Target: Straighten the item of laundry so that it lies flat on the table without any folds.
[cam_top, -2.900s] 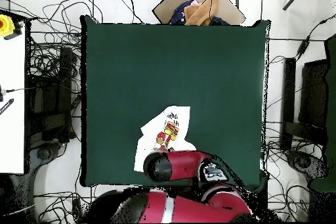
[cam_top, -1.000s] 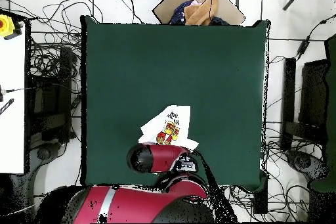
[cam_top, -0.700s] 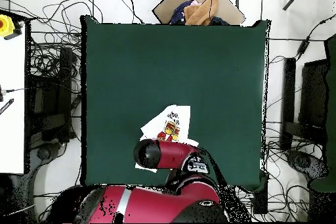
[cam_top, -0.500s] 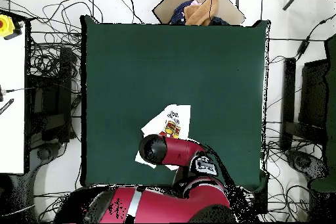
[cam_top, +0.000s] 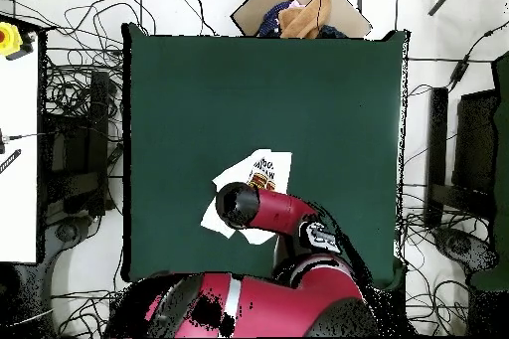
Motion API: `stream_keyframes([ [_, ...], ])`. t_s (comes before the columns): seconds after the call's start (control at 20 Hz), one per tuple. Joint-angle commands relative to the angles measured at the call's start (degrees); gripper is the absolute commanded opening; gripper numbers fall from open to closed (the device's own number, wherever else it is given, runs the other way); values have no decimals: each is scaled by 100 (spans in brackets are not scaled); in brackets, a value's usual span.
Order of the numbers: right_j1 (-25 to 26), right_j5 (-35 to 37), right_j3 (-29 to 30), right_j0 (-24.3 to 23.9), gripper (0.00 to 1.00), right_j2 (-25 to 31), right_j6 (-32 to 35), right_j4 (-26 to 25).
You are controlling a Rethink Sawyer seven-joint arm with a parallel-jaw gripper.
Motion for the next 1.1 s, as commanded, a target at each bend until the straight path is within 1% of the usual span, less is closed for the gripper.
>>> stream_keyframes([
  [0.05, 491, 372, -720, -40, 100, 1276, 1089, 749],
  [0.15, 475, 330, -682, 190, 100, 1210, 1334, 896],
  [0.45, 480, 194, -646, 657, 100, 895, 1601, 1119],
  [0.55, 361, 267, -515, 847, 100, 732, 1661, 1170],
  [0.65, 158, 318, -271, 983, 100, 597, 1725, 1202],
  [0.8, -359, 353, 287, 1297, 100, 286, 1915, 1225],
  [0.95, -813, 565, 601, 1568, 100, 22, 1922, 1202],
  [1.0, -876, 576, 667, 1640, 100, -38, 1922, 1210],
  [1.1, -827, 405, 718, 1754, 100, -153, 1915, 1207],
])
